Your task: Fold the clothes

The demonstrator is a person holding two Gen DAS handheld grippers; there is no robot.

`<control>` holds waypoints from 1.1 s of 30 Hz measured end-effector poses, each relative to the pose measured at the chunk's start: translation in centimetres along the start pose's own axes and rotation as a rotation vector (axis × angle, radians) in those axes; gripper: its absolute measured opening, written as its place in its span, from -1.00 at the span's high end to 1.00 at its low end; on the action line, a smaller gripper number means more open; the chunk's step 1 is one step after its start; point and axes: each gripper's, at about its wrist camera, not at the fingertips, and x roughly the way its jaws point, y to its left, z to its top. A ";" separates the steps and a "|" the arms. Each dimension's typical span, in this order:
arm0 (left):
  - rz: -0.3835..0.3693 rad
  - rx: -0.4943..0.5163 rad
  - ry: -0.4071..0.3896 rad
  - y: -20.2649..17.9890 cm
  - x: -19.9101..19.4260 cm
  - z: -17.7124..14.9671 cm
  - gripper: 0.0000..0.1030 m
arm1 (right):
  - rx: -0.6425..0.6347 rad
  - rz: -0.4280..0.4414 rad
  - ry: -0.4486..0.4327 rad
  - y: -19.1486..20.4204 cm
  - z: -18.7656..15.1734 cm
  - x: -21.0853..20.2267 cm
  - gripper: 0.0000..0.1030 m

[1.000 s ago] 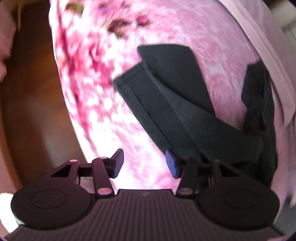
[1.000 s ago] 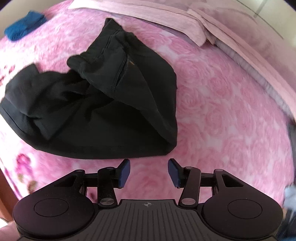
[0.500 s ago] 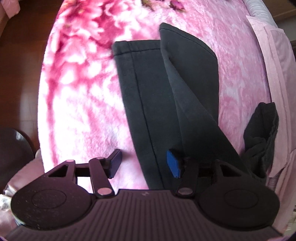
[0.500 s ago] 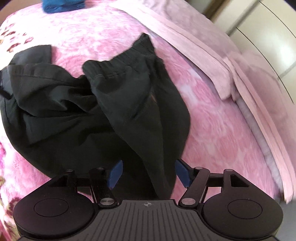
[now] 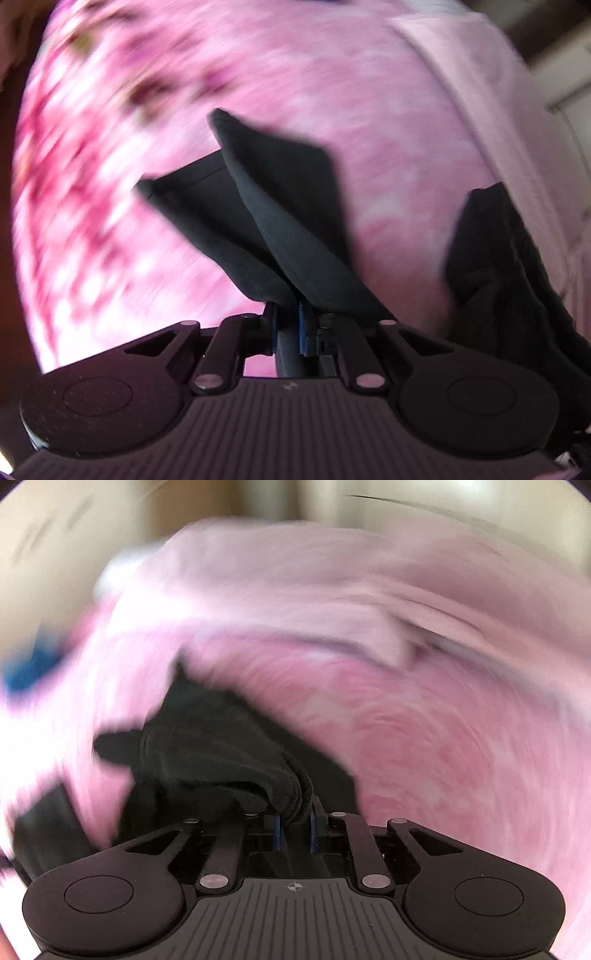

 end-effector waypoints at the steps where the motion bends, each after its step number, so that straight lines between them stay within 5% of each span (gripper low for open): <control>1: -0.019 0.045 -0.012 -1.7 0.0 1.5 0.86 | 0.109 0.023 -0.028 -1.8 1.2 -1.2 0.77; 6: -0.107 0.291 -0.156 -13.3 -1.9 11.2 0.88 | 0.544 0.146 -0.236 -8.6 7.1 -8.7 0.79; 11: -0.315 0.410 -0.367 -22.9 -10.6 19.7 0.88 | 0.766 0.261 -0.487 -11.2 11.0 -17.5 0.79; 16: -0.491 0.492 -0.410 -23.5 -17.4 22.1 0.85 | 1.004 0.227 -0.697 -12.2 7.1 -25.6 0.79; 19: -0.521 0.547 -0.371 -19.8 -18.6 20.8 0.82 | 1.212 0.180 -0.651 -12.1 -0.4 -26.7 0.77; 21: -0.431 0.565 -0.301 -15.6 -16.5 19.2 0.78 | 1.297 0.109 -0.551 -11.5 -5.8 -26.2 0.76; 25: -0.084 0.560 0.008 -6.4 -8.5 16.0 0.66 | 1.477 -0.132 -0.227 -9.7 -17.1 -22.3 0.40; 27: 0.005 0.559 0.073 -4.2 -6.4 15.0 0.74 | 1.521 -0.275 -0.082 -8.8 -21.6 -20.6 0.37; 31: 0.088 0.567 0.084 -2.2 -4.3 13.5 0.67 | 1.452 -0.373 0.040 -8.3 -24.5 -18.7 0.36; 33: 0.129 0.570 0.090 -1.2 -3.2 12.8 0.35 | 1.401 -0.367 0.039 -8.2 -24.7 -18.3 0.35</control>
